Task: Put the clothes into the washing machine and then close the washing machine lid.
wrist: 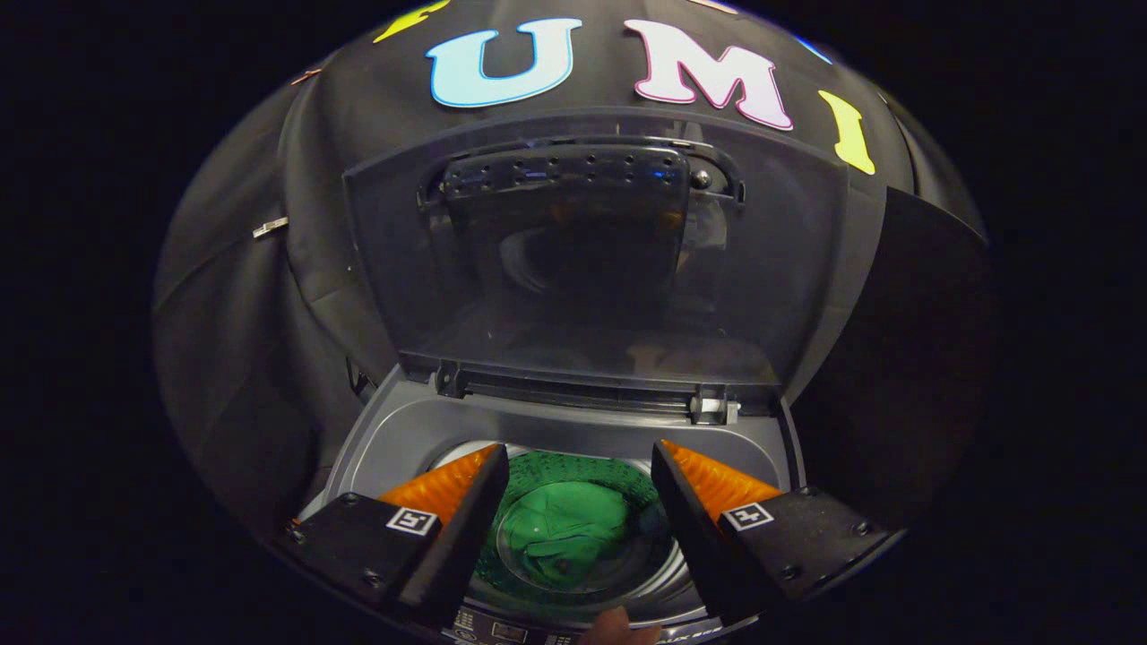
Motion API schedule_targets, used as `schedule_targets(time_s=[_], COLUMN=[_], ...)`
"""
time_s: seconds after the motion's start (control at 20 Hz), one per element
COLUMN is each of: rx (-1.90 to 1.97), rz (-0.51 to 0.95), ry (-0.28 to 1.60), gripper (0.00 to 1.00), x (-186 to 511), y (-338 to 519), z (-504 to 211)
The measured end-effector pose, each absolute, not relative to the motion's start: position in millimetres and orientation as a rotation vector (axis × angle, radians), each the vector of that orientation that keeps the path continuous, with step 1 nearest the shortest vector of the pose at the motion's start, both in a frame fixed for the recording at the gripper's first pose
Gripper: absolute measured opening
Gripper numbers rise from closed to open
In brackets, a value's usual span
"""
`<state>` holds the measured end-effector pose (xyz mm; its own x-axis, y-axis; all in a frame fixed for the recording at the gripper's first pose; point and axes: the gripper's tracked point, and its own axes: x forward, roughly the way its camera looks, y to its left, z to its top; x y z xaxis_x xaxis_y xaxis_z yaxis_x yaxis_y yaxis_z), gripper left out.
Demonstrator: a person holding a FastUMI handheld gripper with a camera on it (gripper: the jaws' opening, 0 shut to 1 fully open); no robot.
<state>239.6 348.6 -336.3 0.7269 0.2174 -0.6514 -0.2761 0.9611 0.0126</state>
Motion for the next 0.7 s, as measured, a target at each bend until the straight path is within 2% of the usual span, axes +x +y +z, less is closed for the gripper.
schedule_targets(time_s=[0.7], rx=[-0.088], rz=[0.308], ry=[0.536], gripper=[1.00], x=[228], y=[352], z=[-264])
